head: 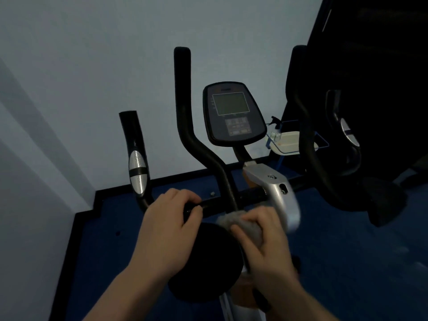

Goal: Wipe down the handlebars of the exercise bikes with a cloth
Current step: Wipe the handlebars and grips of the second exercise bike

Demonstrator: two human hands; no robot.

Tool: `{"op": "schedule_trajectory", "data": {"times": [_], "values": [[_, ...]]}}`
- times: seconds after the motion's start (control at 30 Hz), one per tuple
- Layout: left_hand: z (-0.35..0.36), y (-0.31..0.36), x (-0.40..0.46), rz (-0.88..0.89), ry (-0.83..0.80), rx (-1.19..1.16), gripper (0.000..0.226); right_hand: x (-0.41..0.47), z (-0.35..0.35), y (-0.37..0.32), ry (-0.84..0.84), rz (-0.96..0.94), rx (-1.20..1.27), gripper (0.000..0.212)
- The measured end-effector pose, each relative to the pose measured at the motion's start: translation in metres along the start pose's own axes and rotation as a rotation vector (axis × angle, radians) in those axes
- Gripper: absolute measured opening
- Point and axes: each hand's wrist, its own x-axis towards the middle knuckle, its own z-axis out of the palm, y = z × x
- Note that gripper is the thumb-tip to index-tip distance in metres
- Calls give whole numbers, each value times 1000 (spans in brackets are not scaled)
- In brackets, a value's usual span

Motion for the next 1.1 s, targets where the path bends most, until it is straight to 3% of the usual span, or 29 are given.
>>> {"op": "schedule_trajectory", "data": {"times": [0.13, 0.2, 0.3, 0.4, 0.53, 0.6, 0.73, 0.93, 1.0, 1.1], "values": [[-1, 0, 1, 2, -21, 14, 24, 59, 12, -14, 11, -75, -195, 9], [0, 0, 2, -2, -26, 15, 24, 72, 19, -16, 68, -56, -161, 9], [0, 0, 0, -4, -31, 6, 21, 44, 15, -6, 161, 8, -87, 5], [-1, -1, -1, -1, -35, -13, 19, 14, 0, 2, 152, 87, -68, 10], [-1, -1, 0, -11, -46, -4, 22, 47, -16, -2, 255, -9, -525, 10], [-1, 0, -1, -26, -47, -17, 24, 59, -10, -9, 211, 32, -632, 12], [-1, 1, -2, -36, -27, -27, 20, 35, -12, -5, 141, 3, -518, 18], [0, -1, 0, -34, -36, -29, 22, 67, -14, -5, 63, 91, -761, 19], [1, 0, -2, -44, -20, -57, 19, 69, -8, -4, 18, 93, -692, 20], [1, -1, -7, -75, 37, -186, 15, 73, -31, -4, 22, 80, -319, 11]]}}
